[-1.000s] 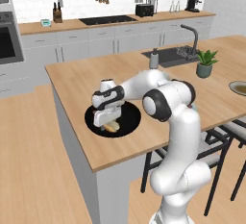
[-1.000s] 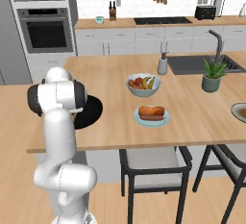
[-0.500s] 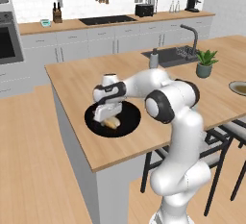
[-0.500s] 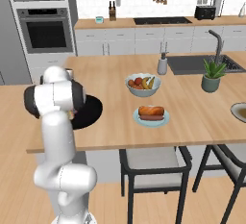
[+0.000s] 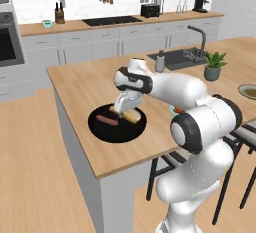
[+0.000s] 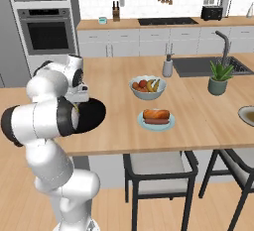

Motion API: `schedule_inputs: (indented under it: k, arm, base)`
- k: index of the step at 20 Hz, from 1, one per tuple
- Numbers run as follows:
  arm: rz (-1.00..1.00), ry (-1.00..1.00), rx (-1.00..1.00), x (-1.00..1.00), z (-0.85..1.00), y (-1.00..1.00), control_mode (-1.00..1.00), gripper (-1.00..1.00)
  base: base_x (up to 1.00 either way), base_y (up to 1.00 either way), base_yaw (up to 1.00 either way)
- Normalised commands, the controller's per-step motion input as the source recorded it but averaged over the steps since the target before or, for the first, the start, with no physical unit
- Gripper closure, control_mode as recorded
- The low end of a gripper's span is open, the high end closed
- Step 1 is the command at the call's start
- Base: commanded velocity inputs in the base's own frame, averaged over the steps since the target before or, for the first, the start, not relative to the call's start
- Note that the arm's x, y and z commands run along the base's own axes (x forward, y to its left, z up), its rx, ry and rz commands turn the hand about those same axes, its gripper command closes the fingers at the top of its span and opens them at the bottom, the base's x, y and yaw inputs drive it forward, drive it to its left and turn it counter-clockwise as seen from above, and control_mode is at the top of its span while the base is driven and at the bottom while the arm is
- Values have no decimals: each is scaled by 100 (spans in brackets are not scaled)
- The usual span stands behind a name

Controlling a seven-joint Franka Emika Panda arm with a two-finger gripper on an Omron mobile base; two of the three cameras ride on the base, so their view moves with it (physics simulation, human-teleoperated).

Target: Place one bun and one sausage from the bowl on each plate.

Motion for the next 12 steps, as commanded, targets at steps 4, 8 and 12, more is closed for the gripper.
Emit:
schedule_inputs:
  k: [4,8,12]
  arm:
    - [-1,0,4,-98,100,-65,-100,100]
    - [-5,2,2,-100,73,-64,-100,100]
    - [-5,4,1,-100,48,-40,-100,100]
  base:
    - [0,0,0]
    - [0,0,0]
    - [0,0,0]
